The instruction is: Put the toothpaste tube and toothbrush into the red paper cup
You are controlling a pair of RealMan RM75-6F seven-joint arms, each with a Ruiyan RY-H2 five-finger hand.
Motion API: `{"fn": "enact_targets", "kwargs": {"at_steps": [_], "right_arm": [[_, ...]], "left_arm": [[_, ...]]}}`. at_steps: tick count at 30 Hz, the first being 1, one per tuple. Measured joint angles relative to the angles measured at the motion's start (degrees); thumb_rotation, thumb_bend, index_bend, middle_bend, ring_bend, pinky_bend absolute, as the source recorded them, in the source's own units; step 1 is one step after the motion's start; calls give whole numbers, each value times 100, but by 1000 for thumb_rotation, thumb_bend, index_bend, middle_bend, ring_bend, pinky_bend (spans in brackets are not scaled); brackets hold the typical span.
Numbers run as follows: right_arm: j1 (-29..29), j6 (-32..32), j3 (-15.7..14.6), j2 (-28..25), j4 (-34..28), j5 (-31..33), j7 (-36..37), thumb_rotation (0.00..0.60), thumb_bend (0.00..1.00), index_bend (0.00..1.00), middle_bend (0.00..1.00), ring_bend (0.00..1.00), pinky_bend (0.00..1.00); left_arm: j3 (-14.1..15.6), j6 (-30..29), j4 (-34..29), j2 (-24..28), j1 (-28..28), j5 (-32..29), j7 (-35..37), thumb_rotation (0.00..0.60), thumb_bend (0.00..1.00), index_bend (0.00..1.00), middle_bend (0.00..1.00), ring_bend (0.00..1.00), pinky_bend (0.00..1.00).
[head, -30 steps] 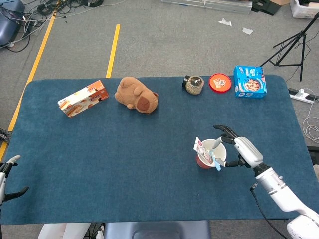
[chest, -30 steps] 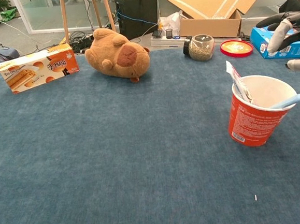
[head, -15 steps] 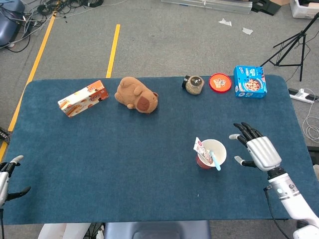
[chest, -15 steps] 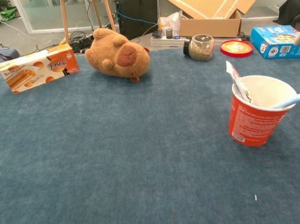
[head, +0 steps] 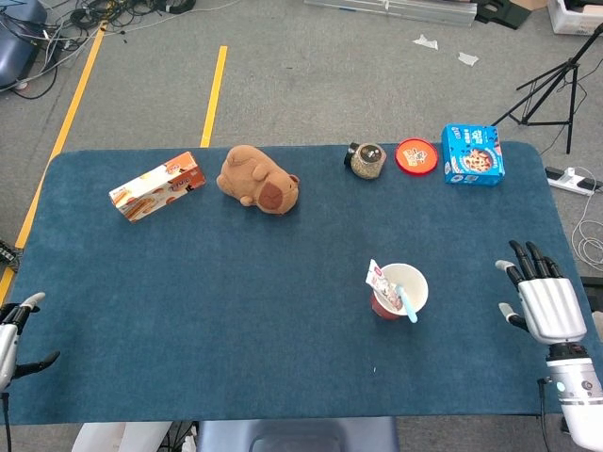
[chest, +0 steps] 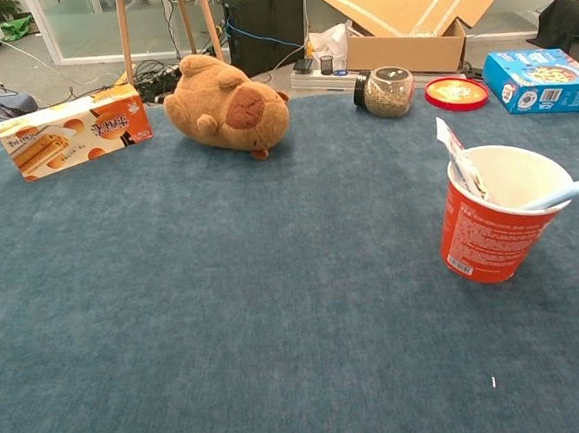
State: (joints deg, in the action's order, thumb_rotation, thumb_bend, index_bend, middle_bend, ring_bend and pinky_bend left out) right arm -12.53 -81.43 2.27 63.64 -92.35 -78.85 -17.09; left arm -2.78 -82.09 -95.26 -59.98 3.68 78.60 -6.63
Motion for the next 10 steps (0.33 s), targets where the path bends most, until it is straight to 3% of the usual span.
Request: {"fn": "enact_targets", "kwargs": {"at_steps": [10], "right_arm": [[283,-51,5,145,121,112,504,600,158,301,81,0,214]], "left_arm": [[-2,148,26,-40,69,-36,20,600,0,163,290,184,247]]}}
